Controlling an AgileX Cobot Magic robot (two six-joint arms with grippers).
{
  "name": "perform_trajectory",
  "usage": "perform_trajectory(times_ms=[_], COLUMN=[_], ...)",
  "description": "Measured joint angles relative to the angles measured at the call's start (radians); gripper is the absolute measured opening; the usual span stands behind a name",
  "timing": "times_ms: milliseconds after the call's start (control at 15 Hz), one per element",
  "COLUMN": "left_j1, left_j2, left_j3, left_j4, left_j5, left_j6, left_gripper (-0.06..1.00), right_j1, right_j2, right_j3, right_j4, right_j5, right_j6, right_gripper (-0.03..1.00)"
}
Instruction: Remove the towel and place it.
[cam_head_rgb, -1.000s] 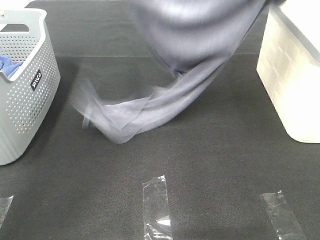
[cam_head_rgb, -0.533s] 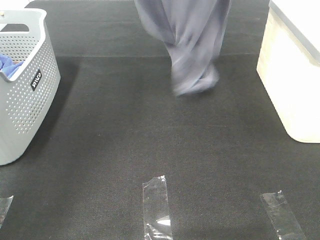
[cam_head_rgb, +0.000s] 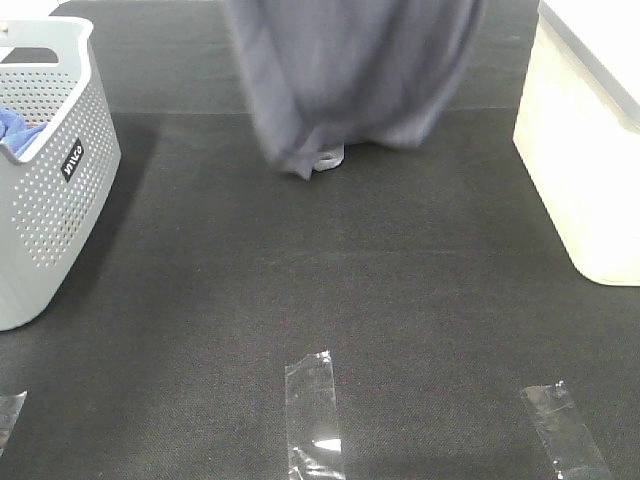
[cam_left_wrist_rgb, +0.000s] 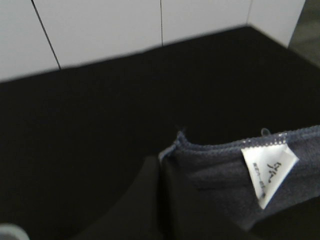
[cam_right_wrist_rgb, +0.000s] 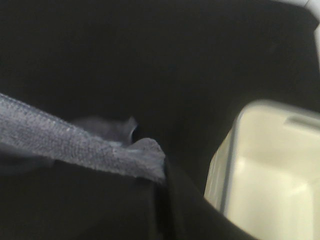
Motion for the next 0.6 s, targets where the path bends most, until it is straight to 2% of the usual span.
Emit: perform_trajectory(times_ms=[200, 333, 467, 600], left_j1=[0.003, 0.003, 0.005, 0.005], left_j2=[0.005, 0.012, 0.017, 0.010], left_j3=[0.000, 0.000, 0.048, 0.169], left_j4=[-0.020, -0.020, -0.039, -0.109], left_j5=[0.307, 0.429, 0.459, 0.461], left_j6=[0.016, 0.018, 0.018, 0.018], left_gripper=[0.00, 0.00, 0.00, 0.00], right_j1=[-0.008, -0.008, -0.009, -0.009], right_j2=[0.009, 0.009, 0.000, -0.027], right_j3=[0.095, 0.182, 0.292, 0.415], right_j4=[0.090, 0.138, 0.168, 0.173], right_j5=[0.052, 0.053, 0.056, 0.058], right_j6=[-0.032, -0.036, -0.036, -0.037], right_gripper=[0.00, 0.00, 0.00, 0.00])
